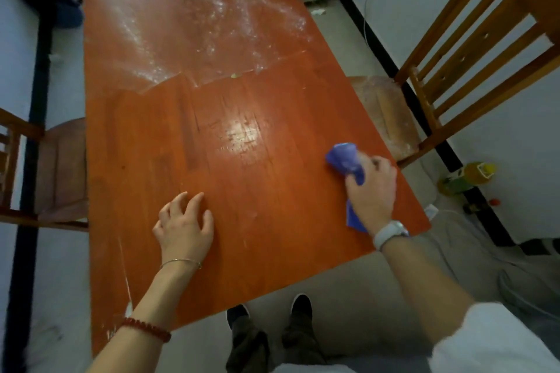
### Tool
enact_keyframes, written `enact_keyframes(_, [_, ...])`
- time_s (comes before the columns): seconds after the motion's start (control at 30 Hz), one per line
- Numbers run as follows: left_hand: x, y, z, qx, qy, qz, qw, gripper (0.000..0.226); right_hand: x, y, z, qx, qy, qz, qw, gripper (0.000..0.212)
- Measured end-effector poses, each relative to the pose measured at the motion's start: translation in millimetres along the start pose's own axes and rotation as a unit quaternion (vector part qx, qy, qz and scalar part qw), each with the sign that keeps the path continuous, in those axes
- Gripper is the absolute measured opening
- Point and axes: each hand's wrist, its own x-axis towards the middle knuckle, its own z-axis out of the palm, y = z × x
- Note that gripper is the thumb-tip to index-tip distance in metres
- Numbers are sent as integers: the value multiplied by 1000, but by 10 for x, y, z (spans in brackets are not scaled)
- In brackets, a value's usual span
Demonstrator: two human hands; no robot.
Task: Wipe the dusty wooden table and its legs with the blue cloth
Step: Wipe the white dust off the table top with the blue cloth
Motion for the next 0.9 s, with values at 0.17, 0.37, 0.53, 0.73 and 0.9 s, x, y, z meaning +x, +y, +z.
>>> enact_keyframes(0.17, [35, -92, -9, -1, -26, 13, 1000, 41, -131, -206, 207, -55, 10, 44, 997, 41])
enact_keyframes(0.37, [33, -533, -256, -39, 26, 21, 999, 39, -1128, -963, 429, 83, -198, -252, 944, 41])
enact_keyframes(0.53, [51, -1204, -376, 14, 7, 1, 1000, 46, -449, -718, 311, -18, -19, 42, 999, 38])
enact_keyframes(0.73, [174, -1915, -543, -21, -72, 138, 988, 46, -1895, -1792, 984, -35, -44, -97, 994, 42])
enact_keyframes(0.9, [396, -2341, -730, -6, -110, 261, 959, 40, -3135, -2717, 1163, 132, -314, -287, 895, 43])
